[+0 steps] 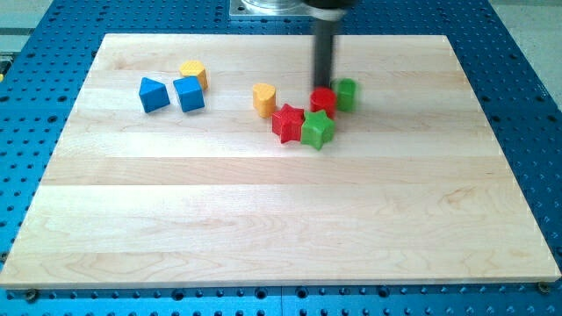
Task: Keep circles parallel to each other
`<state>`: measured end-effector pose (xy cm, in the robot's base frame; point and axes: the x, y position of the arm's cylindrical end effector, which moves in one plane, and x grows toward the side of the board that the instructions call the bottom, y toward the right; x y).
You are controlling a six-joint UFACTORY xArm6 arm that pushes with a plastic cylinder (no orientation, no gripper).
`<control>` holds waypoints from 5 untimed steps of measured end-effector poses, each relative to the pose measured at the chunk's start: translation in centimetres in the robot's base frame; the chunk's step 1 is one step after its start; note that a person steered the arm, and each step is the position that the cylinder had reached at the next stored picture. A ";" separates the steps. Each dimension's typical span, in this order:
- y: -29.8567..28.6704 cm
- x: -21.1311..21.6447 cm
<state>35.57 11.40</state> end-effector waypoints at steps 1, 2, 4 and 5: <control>7.8 3.0; 7.8 1.8; 17.1 4.7; 9.2 7.2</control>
<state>42.77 20.55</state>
